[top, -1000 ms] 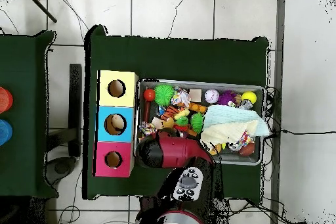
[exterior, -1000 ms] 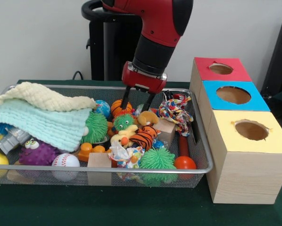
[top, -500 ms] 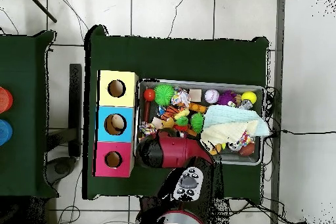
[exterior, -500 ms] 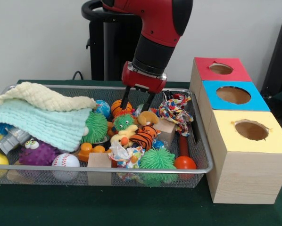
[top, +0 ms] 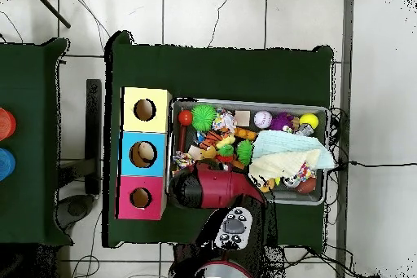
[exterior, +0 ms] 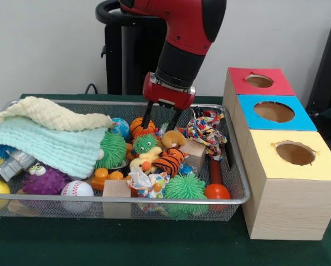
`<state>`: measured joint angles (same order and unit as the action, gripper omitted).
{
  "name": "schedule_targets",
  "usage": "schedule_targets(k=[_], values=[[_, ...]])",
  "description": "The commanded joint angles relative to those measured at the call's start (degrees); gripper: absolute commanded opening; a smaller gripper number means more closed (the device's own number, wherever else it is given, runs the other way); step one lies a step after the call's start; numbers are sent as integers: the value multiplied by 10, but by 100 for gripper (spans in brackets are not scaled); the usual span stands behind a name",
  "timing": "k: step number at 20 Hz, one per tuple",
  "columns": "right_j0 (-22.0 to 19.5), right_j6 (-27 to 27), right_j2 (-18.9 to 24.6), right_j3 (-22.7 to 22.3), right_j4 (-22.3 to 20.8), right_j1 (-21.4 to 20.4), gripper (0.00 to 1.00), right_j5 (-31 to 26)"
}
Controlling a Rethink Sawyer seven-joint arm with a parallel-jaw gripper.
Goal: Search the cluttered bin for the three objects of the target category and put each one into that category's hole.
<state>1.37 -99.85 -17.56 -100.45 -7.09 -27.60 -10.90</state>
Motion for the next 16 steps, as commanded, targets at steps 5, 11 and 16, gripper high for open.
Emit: schedule_targets(k=[5,11,16], values=[[-56,-65,110,-4,9,2,100,2],[-79,-56,138,-12,5,-1,100,-10],[-84,-56,145,-13,3,-2,100,-15]])
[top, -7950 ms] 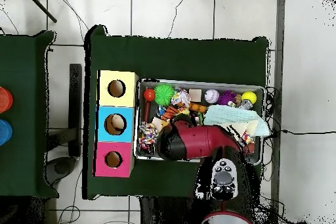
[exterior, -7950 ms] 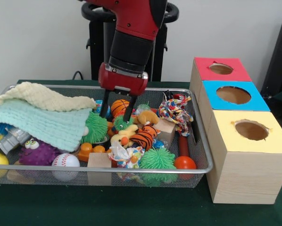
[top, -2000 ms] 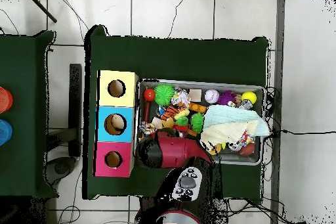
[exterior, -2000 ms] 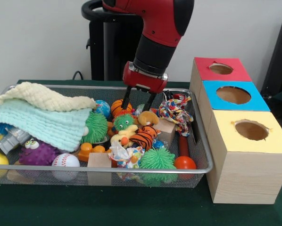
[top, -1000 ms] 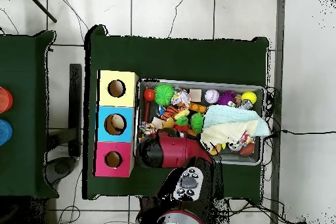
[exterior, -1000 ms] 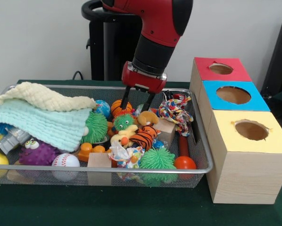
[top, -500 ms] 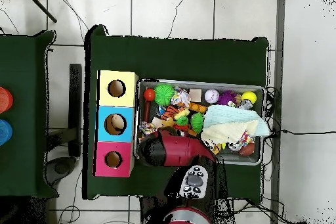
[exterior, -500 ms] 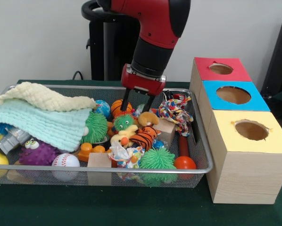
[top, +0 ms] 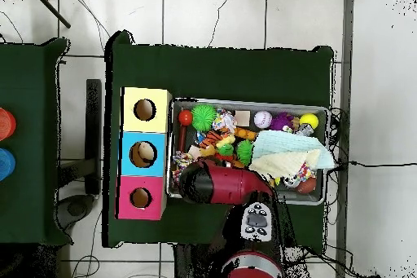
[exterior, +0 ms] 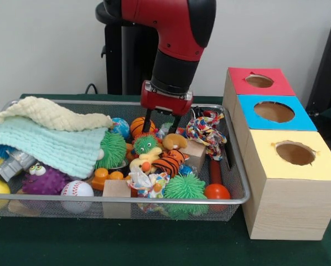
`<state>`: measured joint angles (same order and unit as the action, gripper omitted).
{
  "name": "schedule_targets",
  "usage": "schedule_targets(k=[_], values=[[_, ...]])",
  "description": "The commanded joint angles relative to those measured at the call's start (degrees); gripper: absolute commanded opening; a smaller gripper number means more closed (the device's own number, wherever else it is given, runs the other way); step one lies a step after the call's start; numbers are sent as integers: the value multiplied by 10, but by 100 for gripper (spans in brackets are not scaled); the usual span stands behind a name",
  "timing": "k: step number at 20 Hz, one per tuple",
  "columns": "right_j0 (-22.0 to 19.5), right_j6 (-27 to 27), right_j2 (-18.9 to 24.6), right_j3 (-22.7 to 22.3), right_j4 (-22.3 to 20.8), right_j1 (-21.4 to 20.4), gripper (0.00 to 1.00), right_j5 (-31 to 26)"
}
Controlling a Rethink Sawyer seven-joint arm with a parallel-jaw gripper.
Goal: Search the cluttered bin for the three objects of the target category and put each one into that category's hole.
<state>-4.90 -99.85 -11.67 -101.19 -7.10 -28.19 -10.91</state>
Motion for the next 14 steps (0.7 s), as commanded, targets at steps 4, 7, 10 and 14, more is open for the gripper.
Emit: schedule_targets(k=[4,7,10,14], values=[[-17,-61,80,-4,2,5,100,-13],[-15,-65,76,-7,2,3,100,-11],[-18,-63,78,-10,-1,2,100,-9],[-23,-61,82,-24,3,-6,100,-28]])
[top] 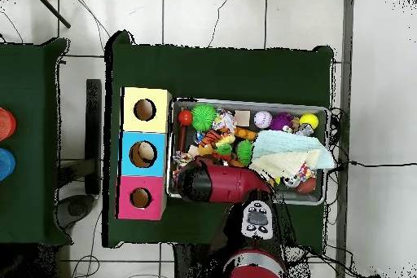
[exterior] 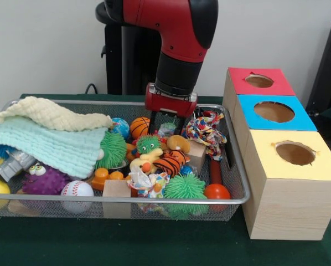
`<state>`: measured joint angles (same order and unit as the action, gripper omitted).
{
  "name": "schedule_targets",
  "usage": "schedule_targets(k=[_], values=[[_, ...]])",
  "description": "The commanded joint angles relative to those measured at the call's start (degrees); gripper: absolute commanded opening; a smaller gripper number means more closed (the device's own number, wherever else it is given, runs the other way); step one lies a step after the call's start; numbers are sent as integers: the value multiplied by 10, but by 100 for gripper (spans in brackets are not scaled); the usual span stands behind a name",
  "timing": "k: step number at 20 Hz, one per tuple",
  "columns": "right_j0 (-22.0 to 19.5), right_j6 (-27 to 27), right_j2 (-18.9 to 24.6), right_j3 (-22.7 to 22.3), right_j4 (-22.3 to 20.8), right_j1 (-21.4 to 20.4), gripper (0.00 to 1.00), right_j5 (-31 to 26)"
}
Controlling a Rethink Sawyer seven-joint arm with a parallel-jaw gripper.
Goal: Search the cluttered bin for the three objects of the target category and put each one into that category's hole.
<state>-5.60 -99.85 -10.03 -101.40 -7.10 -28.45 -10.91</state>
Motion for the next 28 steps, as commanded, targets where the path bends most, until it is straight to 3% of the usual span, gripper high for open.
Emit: schedule_targets(k=[1,9,16,28], values=[[-16,-61,64,-25,4,-6,100,-35],[2,-62,32,-20,6,-15,100,-75],[-1,-52,31,-21,-1,-21,100,-95],[-57,0,113,-38,-21,-6,100,-91]])
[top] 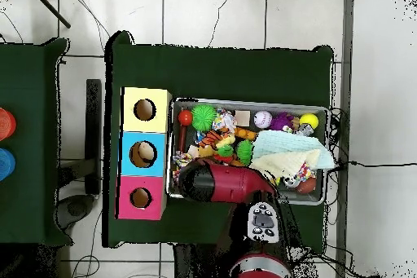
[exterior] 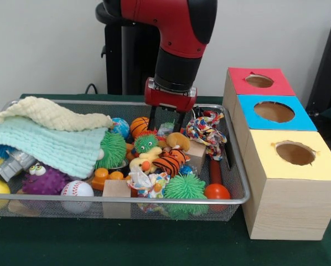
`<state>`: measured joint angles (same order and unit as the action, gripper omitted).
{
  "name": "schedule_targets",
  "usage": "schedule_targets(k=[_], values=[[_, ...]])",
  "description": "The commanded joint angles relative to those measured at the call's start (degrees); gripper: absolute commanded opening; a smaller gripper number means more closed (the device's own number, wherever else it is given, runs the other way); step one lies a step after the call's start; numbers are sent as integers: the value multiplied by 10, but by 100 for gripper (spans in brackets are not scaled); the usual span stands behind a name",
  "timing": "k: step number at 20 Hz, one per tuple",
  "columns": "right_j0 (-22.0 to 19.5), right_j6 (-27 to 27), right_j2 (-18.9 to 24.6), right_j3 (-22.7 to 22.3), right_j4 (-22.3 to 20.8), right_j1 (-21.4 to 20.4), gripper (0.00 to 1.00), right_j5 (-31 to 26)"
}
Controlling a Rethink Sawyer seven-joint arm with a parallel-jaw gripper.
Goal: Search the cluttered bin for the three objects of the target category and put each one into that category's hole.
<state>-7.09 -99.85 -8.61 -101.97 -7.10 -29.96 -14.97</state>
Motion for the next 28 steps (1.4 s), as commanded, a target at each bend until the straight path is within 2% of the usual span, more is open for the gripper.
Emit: schedule_targets(k=[1,13,23,28], values=[[-45,2,104,-33,-22,10,100,-50],[-57,-2,125,-30,-38,12,100,-60],[-24,-19,79,-16,-62,3,100,-53],[-29,-20,72,-36,-72,-12,100,-61]])
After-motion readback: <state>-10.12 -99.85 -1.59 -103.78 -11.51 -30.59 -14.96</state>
